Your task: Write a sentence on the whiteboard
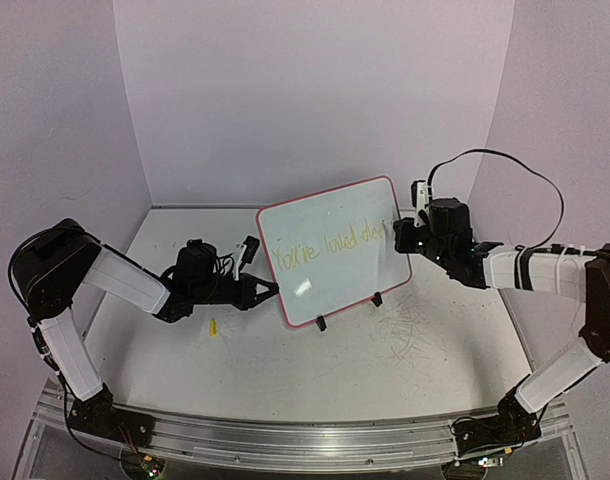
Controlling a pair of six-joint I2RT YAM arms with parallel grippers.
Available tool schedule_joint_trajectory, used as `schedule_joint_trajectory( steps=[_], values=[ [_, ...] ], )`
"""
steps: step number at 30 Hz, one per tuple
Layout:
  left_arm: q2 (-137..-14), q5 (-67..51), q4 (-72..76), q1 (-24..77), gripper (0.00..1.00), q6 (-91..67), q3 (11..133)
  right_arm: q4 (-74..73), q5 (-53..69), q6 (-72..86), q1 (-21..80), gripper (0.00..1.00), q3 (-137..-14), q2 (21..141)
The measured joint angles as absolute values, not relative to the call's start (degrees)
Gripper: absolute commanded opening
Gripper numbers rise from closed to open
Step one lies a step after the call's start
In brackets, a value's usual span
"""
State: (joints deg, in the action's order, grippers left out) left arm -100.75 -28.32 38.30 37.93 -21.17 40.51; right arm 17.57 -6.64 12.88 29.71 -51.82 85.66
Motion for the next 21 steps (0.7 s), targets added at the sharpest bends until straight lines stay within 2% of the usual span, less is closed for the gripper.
schedule_joint_trajectory(
  steps=[21],
  values=[
    [-100.53,-28.29,37.41,37.93,0.0,-21.01,40.82,16.95,-6.85,13.0,29.54,0.0,-52.05,87.85]
  ],
)
